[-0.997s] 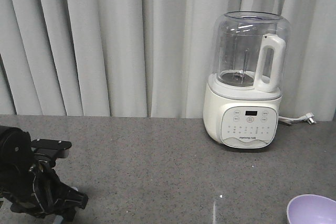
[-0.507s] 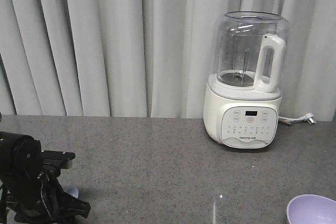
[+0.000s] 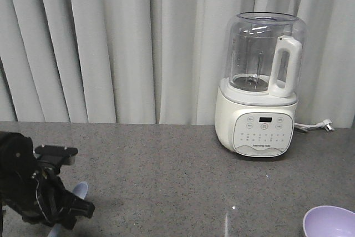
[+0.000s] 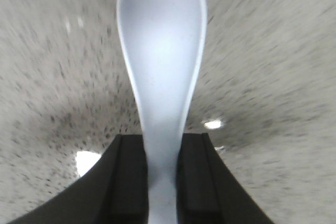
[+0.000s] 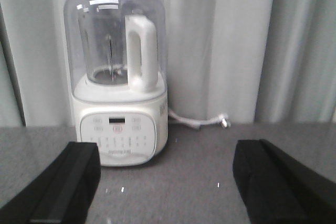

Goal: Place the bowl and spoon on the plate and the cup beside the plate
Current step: 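Grasp the white spoon with the left gripper and lift it, then grasp the lavender bowl rim with the right gripper and lift it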

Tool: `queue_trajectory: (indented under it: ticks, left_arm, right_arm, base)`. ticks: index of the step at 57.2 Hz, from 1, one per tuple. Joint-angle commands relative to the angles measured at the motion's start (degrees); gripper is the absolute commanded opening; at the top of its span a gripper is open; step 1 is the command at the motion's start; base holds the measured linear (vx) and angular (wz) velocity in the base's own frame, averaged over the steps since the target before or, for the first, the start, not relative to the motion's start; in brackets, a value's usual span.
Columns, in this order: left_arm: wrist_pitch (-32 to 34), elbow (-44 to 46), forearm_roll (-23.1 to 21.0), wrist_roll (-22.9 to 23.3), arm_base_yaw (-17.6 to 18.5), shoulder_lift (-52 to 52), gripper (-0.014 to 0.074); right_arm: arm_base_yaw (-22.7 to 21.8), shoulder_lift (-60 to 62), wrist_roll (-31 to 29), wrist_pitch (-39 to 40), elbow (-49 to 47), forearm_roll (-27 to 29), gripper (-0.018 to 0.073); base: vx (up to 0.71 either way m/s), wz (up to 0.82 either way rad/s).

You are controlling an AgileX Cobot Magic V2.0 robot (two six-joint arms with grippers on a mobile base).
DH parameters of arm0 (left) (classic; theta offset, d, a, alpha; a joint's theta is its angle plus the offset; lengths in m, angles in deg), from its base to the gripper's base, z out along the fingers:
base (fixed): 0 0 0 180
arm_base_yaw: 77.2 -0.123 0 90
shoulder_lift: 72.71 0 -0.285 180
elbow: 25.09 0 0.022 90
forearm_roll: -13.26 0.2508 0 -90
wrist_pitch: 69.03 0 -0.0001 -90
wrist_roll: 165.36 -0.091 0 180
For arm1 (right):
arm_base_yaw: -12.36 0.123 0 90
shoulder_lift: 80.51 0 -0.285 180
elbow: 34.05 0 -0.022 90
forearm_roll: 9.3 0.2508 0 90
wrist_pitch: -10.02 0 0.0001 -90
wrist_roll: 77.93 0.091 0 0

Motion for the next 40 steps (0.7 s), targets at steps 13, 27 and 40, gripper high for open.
queue_trajectory:
  ticks: [13, 27, 40]
  left_arm:
    - [6.46, 2.63, -2.89, -1.25, 0.32, -17.86, -0.0008]
    - [6.05, 2.58, -2.1, -2.69, 0.32, -22.54, -0.0008]
    - [5.86, 2.58, -2.16, -2.7, 0.32, -23.28, -0.0008]
  right_arm:
    - [-3.41, -11.81, 10.8, -27.42, -13.78, -12.57, 0.0564]
    - [-6.08, -25.72, 7.95, -31.21, -13.68, -8.68, 0.0564]
    - [-6.21, -34.48, 6.26, -28.85, -13.68, -4.82, 0.0564]
  base:
    - [0.0, 0.0]
    - [0.0, 0.0]
    - [0.0, 0.0]
